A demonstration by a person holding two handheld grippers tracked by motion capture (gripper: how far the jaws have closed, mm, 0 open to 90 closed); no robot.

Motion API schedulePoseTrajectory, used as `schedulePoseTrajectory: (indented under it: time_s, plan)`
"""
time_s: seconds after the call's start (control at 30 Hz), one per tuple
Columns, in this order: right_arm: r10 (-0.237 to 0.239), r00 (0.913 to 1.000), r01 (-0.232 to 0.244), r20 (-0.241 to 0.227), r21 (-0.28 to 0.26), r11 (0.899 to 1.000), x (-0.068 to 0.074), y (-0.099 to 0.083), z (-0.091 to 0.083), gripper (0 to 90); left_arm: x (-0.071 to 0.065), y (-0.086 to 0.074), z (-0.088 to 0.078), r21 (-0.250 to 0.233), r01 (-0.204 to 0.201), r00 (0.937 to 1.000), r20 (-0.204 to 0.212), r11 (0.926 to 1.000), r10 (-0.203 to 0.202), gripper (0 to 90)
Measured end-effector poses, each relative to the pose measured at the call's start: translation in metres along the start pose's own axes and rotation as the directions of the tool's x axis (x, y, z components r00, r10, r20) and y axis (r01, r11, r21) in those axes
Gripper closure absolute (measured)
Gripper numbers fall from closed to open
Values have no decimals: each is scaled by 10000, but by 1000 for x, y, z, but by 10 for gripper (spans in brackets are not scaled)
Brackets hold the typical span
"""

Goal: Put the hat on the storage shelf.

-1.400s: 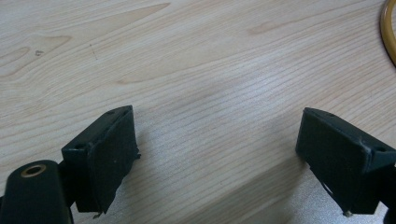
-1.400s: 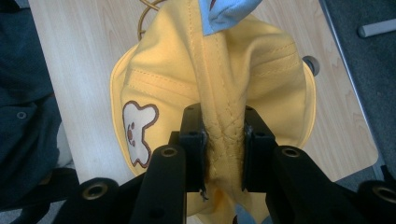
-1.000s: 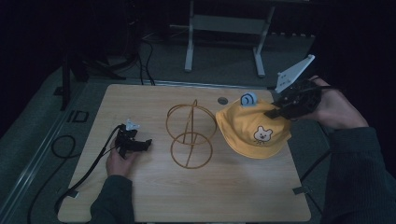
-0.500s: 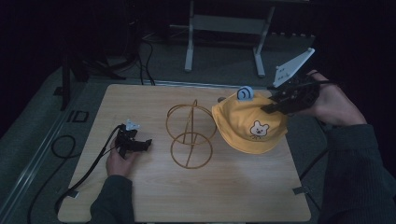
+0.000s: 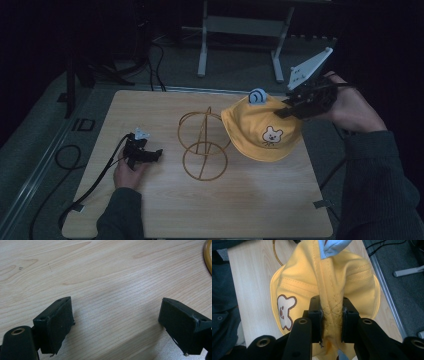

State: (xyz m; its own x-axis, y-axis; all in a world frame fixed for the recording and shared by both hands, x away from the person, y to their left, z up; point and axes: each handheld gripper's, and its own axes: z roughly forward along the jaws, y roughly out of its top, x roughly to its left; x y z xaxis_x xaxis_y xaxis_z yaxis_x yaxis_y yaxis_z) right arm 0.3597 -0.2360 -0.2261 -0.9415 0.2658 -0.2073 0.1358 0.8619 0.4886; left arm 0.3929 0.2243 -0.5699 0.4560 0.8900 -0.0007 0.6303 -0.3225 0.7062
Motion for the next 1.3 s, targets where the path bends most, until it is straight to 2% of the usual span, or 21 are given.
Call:
schedulePoseTrajectory:
  time_s: [0.57, 0.93, 1.3]
  plan:
    - [-312, 9995, 313, 17, -603, 9977, 3, 15, 8, 749, 0, 0, 0, 1, 1, 10000, 1, 10000, -1, 123]
    - [-280, 9995, 292, 132, -1076, 9938, 3, 22, 10, 750, 0, 0, 0, 3, 2, 10000, 3, 10000, -2, 123]
    - [-444, 9989, 455, 120, -1254, 9911, 4, 35, 14, 750, 0, 0, 0, 0, 0, 10000, -2, 10000, 0, 123]
